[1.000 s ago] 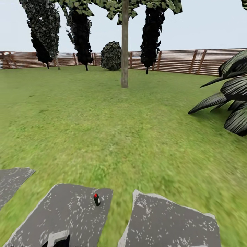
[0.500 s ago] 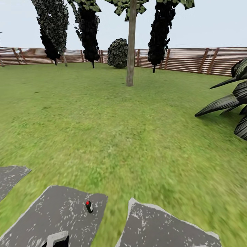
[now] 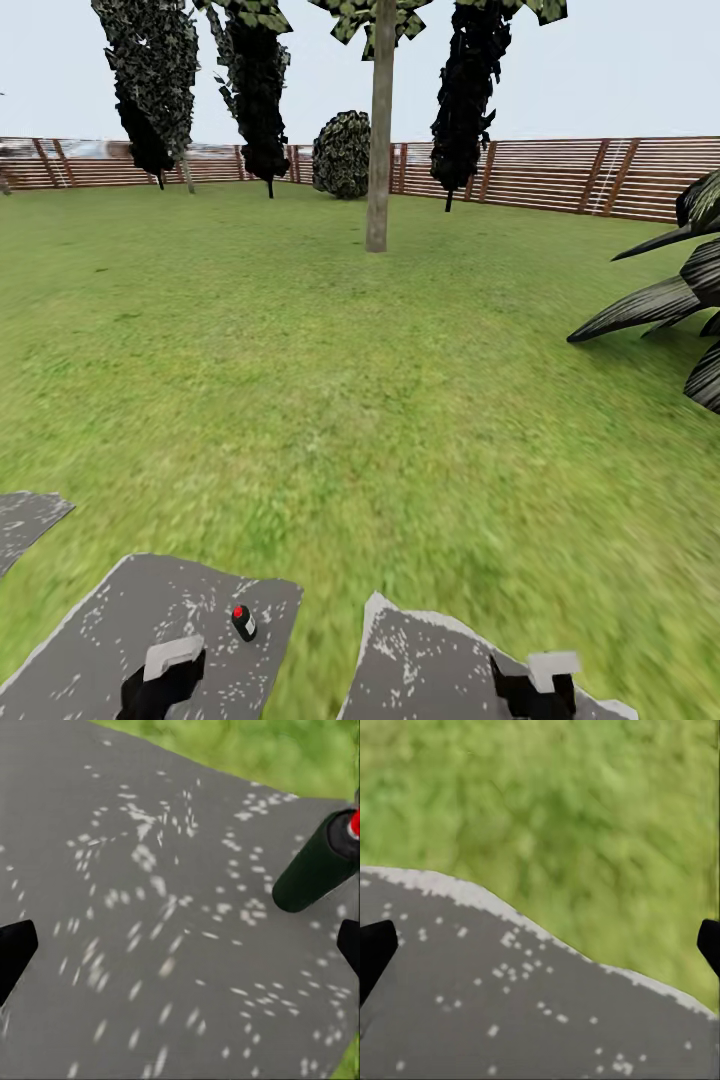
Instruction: In the garden, pick up the pesticide atomizer on the floor and spray pesticide onto both trees until each tree trunk is fully covered.
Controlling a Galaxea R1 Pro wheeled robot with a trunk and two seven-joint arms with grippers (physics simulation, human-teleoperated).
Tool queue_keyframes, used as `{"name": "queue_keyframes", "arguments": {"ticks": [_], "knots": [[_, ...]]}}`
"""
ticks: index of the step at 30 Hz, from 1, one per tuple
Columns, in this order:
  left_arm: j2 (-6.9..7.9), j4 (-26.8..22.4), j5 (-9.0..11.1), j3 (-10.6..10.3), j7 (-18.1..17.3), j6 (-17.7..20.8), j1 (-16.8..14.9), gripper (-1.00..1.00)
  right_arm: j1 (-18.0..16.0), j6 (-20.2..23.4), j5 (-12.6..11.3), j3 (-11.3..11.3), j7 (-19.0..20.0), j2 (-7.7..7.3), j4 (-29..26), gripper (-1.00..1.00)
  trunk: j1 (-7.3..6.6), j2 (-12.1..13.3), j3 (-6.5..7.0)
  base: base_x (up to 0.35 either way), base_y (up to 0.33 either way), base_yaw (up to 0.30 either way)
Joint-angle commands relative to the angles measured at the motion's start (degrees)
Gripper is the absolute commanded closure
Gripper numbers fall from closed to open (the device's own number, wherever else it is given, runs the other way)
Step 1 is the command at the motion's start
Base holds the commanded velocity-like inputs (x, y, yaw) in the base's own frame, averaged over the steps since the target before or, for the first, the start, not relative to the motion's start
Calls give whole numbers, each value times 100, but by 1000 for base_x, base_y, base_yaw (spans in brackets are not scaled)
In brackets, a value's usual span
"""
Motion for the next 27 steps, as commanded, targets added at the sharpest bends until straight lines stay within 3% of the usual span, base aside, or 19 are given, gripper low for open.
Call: {"name": "queue_keyframes", "arguments": {"ticks": [1,5,12,18,27], "knots": [[2,-11,-4,-2,-6,144,-142,-100,-51,19,4,-1,2,0,-220,-100,0,0,-2,0,0,0],[-2,-40,-26,-18,-28,630,-478,-100,-392,337,10,-2,3,0,-666,-100,0,0,-2,0,0,0],[-37,-182,-45,-76,-48,734,-549,-100,-796,814,4,15,50,-15,-754,-100,0,0,-2,0,0,0],[-21,-353,-51,-79,-40,740,-524,-100,-814,834,14,27,66,-56,-729,-100,0,0,-2,14,-28,0],[-46,-389,-50,-78,-30,718,-522,-100,-813,828,20,33,59,-18,-716,-100,0,0,-2,65,-242,50]]}}
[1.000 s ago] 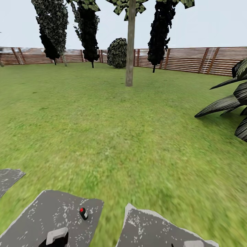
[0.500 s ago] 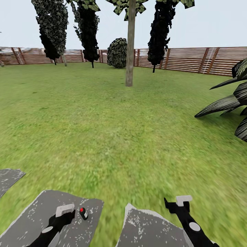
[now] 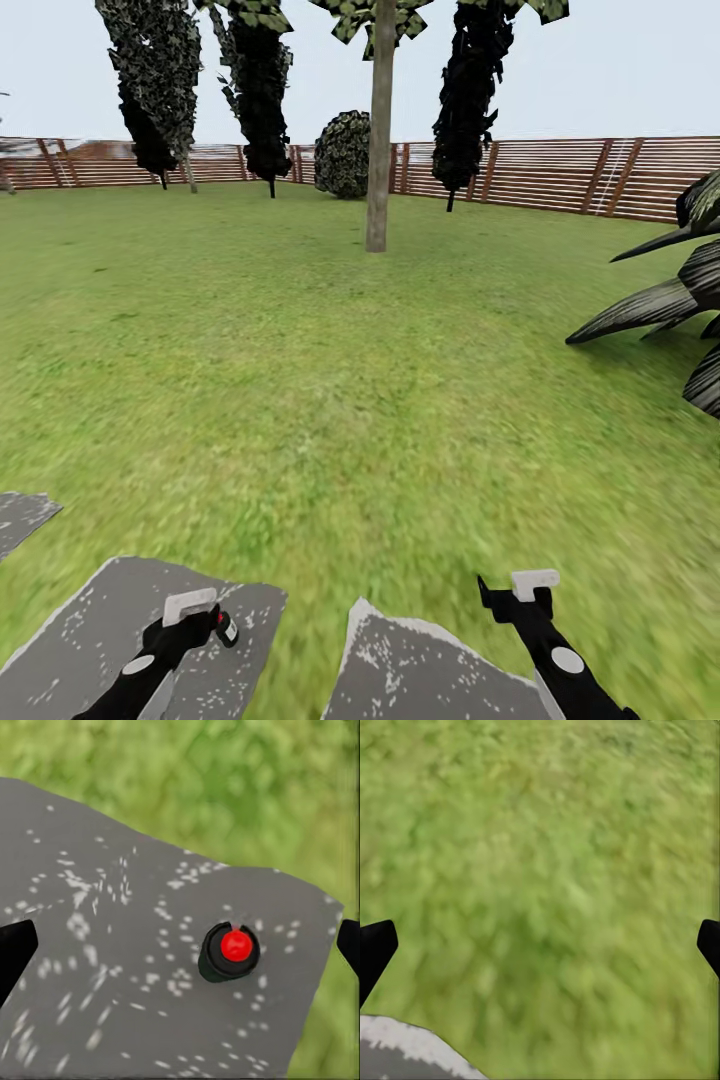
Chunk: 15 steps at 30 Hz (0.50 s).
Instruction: In the garden, pick up the pesticide atomizer on the floor and spray pesticide onto both trees until each tree trunk is fully covered.
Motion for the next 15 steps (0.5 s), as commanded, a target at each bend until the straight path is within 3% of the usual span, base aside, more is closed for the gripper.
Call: {"name": "queue_keyframes", "arguments": {"ticks": [1,11,15], "knots": [[-5,0,0,6,1,-3,0,-100,1,0,0,0,-1,5,0,-100,0,0,0,7,-271,238],[-11,-1,1,12,10,-6,-1,-100,1,0,0,-8,-10,8,1,-100,0,0,0,27,-272,268],[35,-6,-2,14,-5,-1,-7,-100,1,0,0,-9,-10,-5,1,-100,0,0,0,70,-100,76]]}}
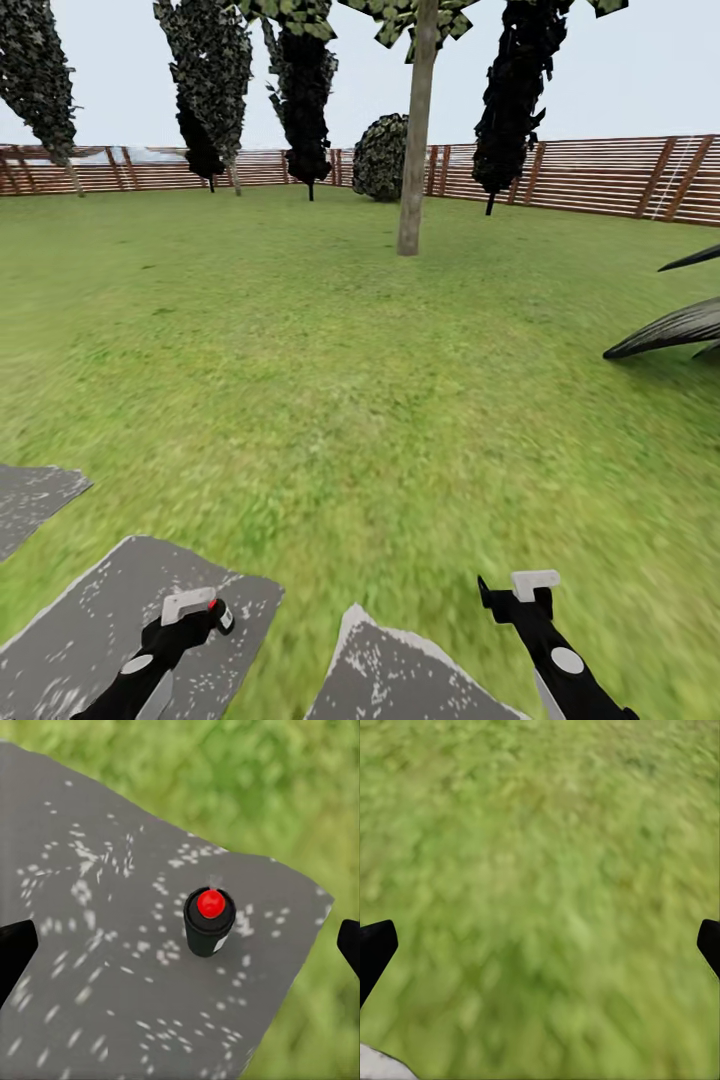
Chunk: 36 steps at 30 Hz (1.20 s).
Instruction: In the garden, pick up the pesticide atomizer on the floor and spray pesticide onto both trees until each tree trunk is fully covered.
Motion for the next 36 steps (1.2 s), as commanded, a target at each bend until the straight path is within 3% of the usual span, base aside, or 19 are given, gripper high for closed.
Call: {"name": "queue_keyframes", "arguments": {"ticks": [1,3,9,18,36], "knots": [[8,-2,-3,-2,-9,6,-15,-100,0,0,0,0,0,-1,0,-100,0,0,0,16,-23,17],[12,-3,-4,-5,-15,9,-29,-100,0,3,0,0,0,-2,0,-100,0,0,0,9,-13,-33],[16,-12,-332,-1,-20,34,-58,-100,-1,0,0,1,-1,5,-7,-100,0,0,0,1,-1,-158],[-7,-4,-374,0,-21,61,-62,-100,0,0,-7,1,-2,16,-2,-100,176,-321,-144,0,0,-10],[-22,3,-375,0,-21,62,-58,-100,0,0,-11,-13,-26,23,-3,-100,222,-345,-666,0,0,0]]}}
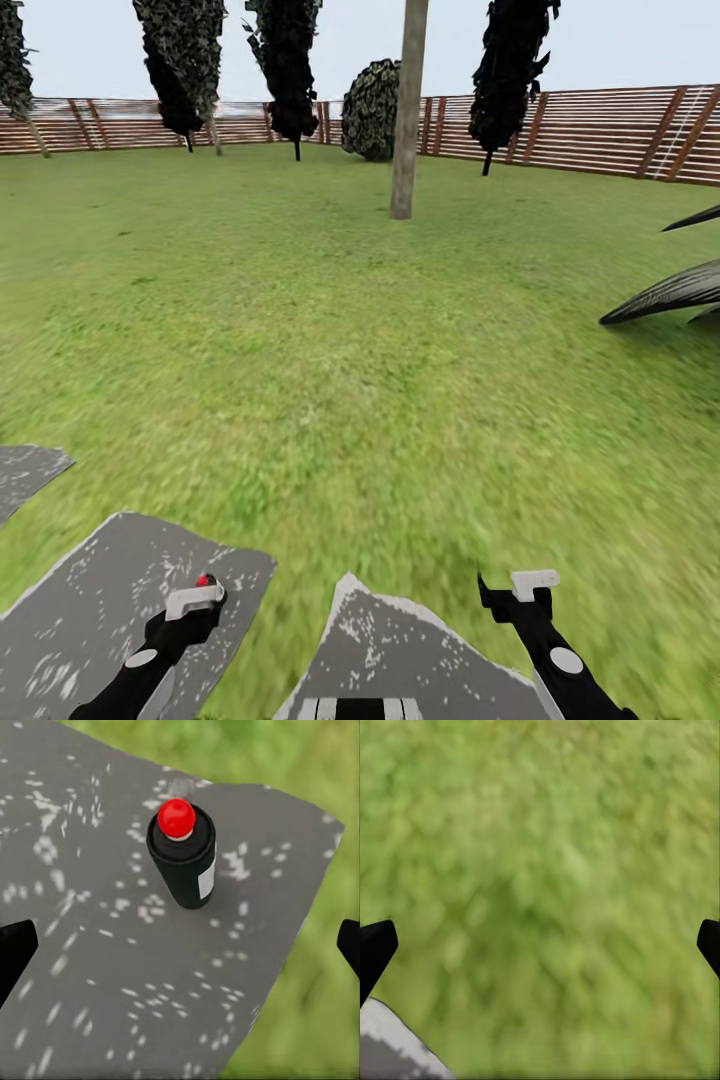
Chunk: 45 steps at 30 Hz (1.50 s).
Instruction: In the garden, pick up the pesticide atomizer on the floor and spray pesticide onto both trees until each tree trunk is fully covered.
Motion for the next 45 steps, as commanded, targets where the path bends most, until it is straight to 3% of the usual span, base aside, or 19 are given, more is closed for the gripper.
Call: {"name": "queue_keyframes", "arguments": {"ticks": [1,15,20,29,37,43,45], "knots": [[-4,-1,0,0,0,-2,-1,-100,0,0,-2,-2,0,0,-2,-100,2,-2,-32,0,0,0],[9,1,-7,-11,0,-70,2,-100,-2,0,-3,-13,0,0,-6,-100,38,-21,-470,0,0,0],[30,8,-9,-13,0,-456,2,-100,0,0,-2,-11,0,0,-13,-100,51,-27,-602,0,0,0],[21,11,-12,-26,0,-532,2,-100,0,-2,3,-13,0,0,-19,-100,74,-39,-804,0,0,0],[17,10,-22,-30,-1,-535,2,-100,0,-9,-3,-28,0,-20,-59,-100,74,-39,-804,0,0,0],[-5,11,-26,-25,0,-534,2,-100,0,39,-2,-29,-7,-51,-1321,-100,74,-39,-804,65,1,0],[-2,11,-26,-21,0,-530,2,-100,0,47,6,-25,-8,-56,-1494,-100,74,-39,-804,252,34,0]]}}
